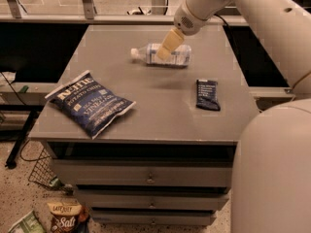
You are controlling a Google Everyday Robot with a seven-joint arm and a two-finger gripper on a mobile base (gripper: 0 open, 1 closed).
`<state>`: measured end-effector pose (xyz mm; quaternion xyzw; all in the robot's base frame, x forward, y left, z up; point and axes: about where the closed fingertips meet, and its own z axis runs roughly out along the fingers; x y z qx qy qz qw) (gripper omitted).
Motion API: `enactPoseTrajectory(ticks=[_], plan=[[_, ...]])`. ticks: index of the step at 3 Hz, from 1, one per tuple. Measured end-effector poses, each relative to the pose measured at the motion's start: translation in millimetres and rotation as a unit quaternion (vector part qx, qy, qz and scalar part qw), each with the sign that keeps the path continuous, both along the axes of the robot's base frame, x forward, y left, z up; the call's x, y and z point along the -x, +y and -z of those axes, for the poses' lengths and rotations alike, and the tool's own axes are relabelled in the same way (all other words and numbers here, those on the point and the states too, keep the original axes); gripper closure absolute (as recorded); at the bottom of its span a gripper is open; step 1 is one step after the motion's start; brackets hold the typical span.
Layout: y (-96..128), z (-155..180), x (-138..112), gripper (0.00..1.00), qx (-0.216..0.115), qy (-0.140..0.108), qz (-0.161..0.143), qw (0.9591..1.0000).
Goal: Move blue plastic bottle near blue chip bag
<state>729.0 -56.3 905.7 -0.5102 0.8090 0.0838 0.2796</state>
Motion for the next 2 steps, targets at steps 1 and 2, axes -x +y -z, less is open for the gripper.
enactPoseTrajectory(ticks=[1,2], plan=[[6.9,18.2,-20.7,0.00,0.007,0.015,0.010,0.9998],[6.1,37.2,-30.4,0.00,0.011,0.035,0.021,0.9991]])
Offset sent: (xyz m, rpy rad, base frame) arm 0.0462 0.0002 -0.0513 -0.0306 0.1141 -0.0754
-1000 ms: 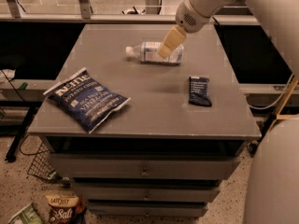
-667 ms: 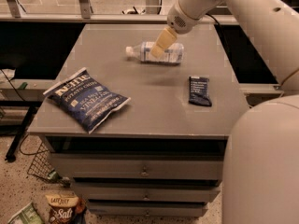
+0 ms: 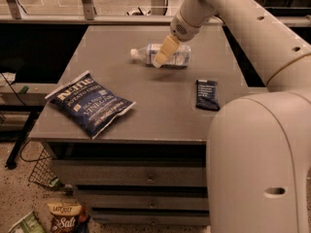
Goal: Move blue plastic bottle near blue chip bag
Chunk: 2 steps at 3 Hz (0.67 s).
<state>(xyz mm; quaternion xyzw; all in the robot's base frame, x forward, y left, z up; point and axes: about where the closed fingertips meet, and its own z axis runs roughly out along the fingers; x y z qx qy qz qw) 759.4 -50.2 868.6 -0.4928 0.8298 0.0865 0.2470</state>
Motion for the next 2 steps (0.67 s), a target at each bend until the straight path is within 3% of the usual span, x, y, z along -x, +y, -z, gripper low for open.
enactPoseTrajectory(ticks=[1,2], plan=[[-1.4,11.9,-4.0,0.17,0.002,0.013,0.005,0.9999],[1.0,18.3,-2.8,0.42,0.002,0.026,-0.001,0.9997]])
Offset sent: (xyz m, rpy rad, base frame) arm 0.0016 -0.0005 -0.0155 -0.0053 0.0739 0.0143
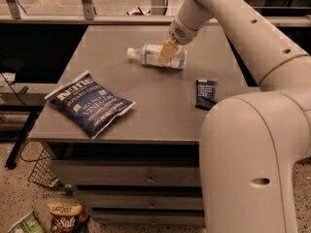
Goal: Move blue plastic bottle near blue chip bag
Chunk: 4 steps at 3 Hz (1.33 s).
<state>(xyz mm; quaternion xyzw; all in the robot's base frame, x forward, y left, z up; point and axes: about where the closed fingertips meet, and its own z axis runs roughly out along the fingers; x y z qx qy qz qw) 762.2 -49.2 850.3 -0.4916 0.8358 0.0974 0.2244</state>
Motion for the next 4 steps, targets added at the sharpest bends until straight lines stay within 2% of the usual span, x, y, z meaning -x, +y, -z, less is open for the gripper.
enactPoseTrajectory(ticks=[1,2,3,4], plan=[[4.8,-0.9,5.5,0.64,-0.005,0.006,-0.011,0.9999],[16.7,-20.7,19.8,0.87,-0.017,-0.012,-0.038,0.9991],[29.1,-43.0,40.9,1.00,-0.028,-0.040,-0.071,0.9963],[46.8,-52.8,75.5,1.00,-0.035,-0.052,-0.123,0.9904]])
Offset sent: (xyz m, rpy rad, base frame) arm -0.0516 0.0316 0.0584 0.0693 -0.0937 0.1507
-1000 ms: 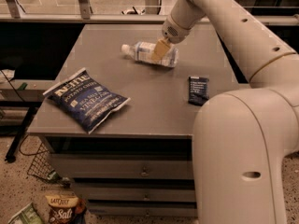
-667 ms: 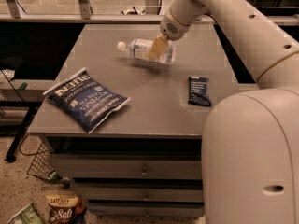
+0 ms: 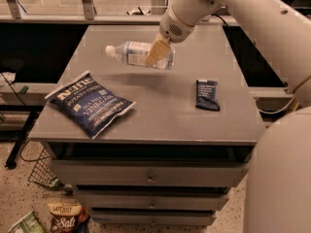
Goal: Move blue plastic bottle near blue chip bag
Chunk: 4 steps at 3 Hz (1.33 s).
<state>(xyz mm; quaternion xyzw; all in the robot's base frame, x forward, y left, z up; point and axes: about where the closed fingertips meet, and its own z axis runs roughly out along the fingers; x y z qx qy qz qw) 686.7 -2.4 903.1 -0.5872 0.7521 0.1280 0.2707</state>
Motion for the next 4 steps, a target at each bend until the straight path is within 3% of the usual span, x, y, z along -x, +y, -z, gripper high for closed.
enactPoseTrajectory(ticks=[2,4], plan=[[35.2,6.5,50.4,1.00,-0.011,0.017,-0.073,0.9971],[57.7,21.3,76.2,1.00,-0.031,0.049,-0.112,0.9920]])
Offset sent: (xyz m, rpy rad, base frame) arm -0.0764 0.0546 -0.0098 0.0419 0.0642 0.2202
